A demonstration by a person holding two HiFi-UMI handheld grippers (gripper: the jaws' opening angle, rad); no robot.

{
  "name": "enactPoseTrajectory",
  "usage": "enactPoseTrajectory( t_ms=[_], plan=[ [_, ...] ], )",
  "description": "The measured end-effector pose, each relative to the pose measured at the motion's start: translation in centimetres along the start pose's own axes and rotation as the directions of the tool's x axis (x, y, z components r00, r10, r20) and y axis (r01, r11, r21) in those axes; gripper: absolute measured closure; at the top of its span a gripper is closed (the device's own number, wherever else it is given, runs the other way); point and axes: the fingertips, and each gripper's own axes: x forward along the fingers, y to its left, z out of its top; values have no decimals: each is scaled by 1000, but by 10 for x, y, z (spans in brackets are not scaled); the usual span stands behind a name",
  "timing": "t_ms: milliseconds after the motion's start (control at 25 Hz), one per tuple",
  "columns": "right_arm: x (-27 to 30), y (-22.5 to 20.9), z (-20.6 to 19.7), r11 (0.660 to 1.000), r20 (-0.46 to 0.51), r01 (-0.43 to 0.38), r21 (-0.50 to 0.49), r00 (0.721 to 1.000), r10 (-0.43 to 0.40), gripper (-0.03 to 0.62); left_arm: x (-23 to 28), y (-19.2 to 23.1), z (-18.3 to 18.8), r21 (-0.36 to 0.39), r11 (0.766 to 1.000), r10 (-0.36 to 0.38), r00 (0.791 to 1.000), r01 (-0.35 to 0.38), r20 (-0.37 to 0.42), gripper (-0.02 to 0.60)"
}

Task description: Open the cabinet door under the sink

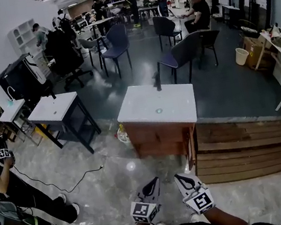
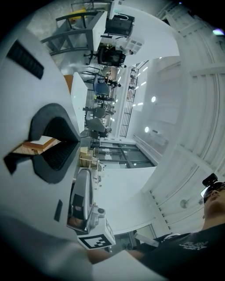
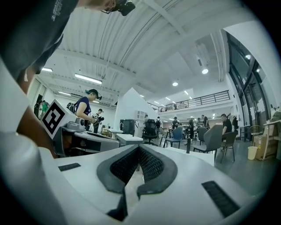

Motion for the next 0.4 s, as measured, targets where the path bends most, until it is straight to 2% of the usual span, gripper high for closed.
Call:
enactPoseTrajectory(
  t_ms=[400],
  plan=[
    [-19,-27,4,1000,8,22,4,1000,-23,571,16,-25,19,43,999,-14,999,12,29,563]
  ],
)
